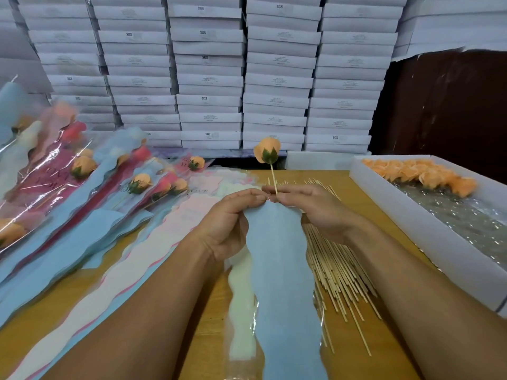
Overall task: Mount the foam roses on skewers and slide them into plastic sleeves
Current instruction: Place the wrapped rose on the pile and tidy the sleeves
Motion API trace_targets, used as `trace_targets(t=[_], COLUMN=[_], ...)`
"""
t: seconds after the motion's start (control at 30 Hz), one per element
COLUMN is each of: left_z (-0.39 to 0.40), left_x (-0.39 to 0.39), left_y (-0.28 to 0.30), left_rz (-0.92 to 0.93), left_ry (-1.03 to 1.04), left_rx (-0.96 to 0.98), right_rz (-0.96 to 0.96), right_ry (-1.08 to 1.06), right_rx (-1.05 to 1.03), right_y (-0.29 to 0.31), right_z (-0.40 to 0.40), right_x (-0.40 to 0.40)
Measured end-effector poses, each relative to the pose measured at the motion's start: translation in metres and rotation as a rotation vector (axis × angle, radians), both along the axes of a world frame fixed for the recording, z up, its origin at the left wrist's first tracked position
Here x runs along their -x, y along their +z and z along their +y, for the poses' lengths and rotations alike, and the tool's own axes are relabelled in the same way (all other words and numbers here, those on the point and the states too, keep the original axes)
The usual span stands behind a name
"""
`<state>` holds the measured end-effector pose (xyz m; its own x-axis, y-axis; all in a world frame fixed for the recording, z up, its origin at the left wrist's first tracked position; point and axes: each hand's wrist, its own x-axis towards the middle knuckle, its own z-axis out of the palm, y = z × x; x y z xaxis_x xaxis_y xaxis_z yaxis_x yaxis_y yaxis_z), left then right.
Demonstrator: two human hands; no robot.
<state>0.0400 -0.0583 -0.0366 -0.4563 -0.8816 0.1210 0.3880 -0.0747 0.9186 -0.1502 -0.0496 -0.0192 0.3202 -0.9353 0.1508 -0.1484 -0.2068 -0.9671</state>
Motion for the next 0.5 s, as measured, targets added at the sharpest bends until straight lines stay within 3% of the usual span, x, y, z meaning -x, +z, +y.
trace_targets(t=[0.13,0.2,0.27,0.4,0.5], left_z=[0.001,0.002,0.002,0.007,0.012], left_x=[0.002,0.002,0.002,0.005,0.009], left_y=[-0.002,-0.001,0.001,0.002,0.002], left_rz=[0.011,0.026,0.03,-0.054,-0.116], left_ry=[-0.014,-0.017,-0.013,-0.045,-0.101], left_rx=[-0.019,-0.023,-0.024,-0.011,-0.014], right_rz=[0.343,0.396,0.335,-0.006,-0.228], right_ry=[-0.074,-0.073,-0.109,-0.356,-0.274], right_rx=[0.325,0.364,0.366,0.246,0.028], right_y=[-0.005,-0.005,-0.004,0.0,0.004], right_z=[-0.004,-0.004,-0.002,-0.008,-0.01], right_x=[0.0,0.001,0.0,0.002,0.009])
